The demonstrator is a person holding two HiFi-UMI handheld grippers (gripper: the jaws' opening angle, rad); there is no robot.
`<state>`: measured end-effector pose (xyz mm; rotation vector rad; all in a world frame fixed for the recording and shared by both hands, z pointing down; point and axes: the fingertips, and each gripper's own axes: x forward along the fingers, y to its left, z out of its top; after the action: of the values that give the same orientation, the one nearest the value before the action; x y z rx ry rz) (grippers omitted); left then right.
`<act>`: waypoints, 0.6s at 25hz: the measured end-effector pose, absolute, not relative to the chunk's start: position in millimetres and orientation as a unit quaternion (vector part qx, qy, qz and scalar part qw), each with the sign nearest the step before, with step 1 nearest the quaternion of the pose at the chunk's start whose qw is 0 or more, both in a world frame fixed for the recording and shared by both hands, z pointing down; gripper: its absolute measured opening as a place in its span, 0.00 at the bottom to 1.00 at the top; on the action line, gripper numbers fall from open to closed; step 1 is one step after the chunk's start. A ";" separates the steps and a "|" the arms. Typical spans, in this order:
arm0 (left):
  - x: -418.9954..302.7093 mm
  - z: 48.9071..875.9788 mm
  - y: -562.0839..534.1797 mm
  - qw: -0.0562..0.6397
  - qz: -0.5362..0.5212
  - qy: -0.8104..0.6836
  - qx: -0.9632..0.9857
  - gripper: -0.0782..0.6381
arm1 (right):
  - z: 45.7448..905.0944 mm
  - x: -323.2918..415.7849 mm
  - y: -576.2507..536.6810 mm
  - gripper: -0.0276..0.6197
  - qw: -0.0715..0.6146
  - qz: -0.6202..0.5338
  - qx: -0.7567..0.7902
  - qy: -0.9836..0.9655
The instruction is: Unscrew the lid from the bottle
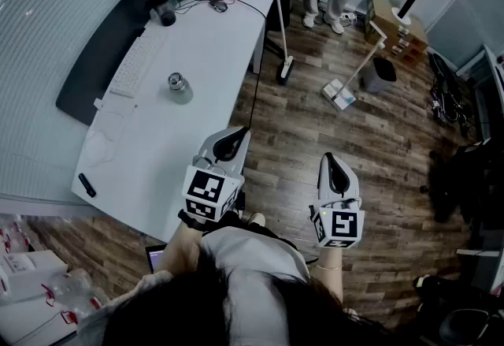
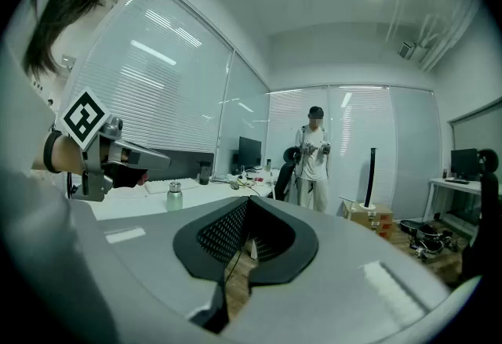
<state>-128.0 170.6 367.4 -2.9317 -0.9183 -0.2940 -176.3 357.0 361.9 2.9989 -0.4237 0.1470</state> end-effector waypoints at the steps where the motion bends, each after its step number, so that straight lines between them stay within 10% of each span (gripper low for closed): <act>1: -128.5 366.9 173.0 0.028 -0.095 -0.296 -0.950 0.19 | 362.0 -177.6 361.2 0.05 0.049 0.047 0.988 -0.137; 15: -123.2 366.8 183.3 0.026 -0.092 -0.260 -0.961 0.19 | 370.7 -167.5 394.0 0.05 0.013 0.043 0.987 -0.152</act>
<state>-123.2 183.3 366.8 -2.9692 -0.8049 -0.2845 -167.5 394.0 370.7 3.0771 -0.4741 0.1325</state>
